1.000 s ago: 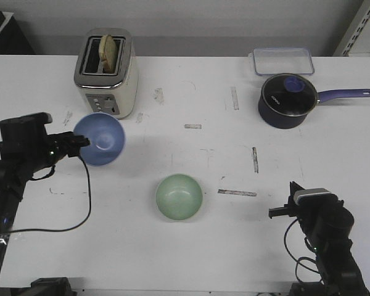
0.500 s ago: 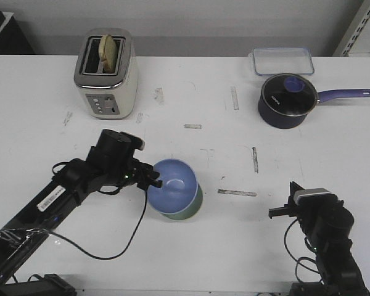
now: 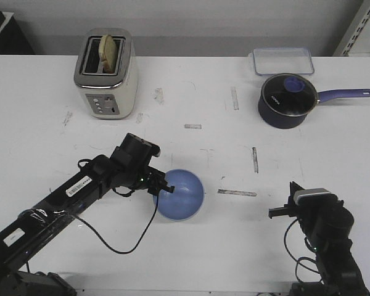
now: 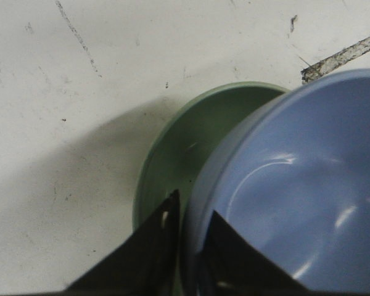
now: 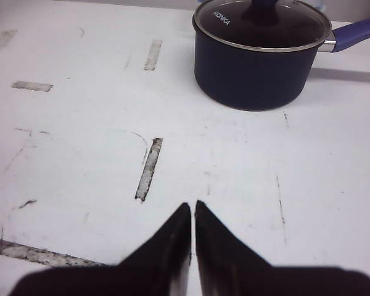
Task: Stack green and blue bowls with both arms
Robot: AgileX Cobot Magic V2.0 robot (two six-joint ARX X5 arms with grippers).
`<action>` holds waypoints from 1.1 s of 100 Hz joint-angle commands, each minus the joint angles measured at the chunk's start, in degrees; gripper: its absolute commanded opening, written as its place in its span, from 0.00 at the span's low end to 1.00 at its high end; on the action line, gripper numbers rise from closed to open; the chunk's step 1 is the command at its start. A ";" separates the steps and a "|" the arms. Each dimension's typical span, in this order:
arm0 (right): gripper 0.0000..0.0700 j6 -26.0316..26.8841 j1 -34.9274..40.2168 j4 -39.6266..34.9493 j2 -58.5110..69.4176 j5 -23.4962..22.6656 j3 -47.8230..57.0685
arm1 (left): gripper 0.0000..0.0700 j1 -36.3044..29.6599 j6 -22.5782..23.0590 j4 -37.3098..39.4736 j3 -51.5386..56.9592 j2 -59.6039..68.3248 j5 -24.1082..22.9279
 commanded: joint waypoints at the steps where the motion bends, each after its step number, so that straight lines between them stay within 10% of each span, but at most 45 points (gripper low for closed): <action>1: 0.00 -0.31 0.07 0.28 0.37 0.04 0.24 | 0.42 -0.37 0.26 0.37 1.18 0.63 0.31; 17: 0.00 -0.31 0.07 0.28 0.37 0.04 0.24 | 0.88 -0.37 0.22 1.29 1.18 0.63 0.31; 46: 0.00 -0.31 0.07 0.28 0.37 0.04 0.24 | 0.85 0.31 0.31 0.66 5.29 0.39 -1.14; 85: 0.00 -0.31 0.07 0.28 0.35 0.04 0.24 | 0.00 5.90 8.33 -12.46 22.62 -0.15 -20.39; 110: 0.00 -0.28 0.07 0.28 0.35 0.04 0.24 | 0.00 14.69 8.61 -11.41 18.05 -8.87 -22.01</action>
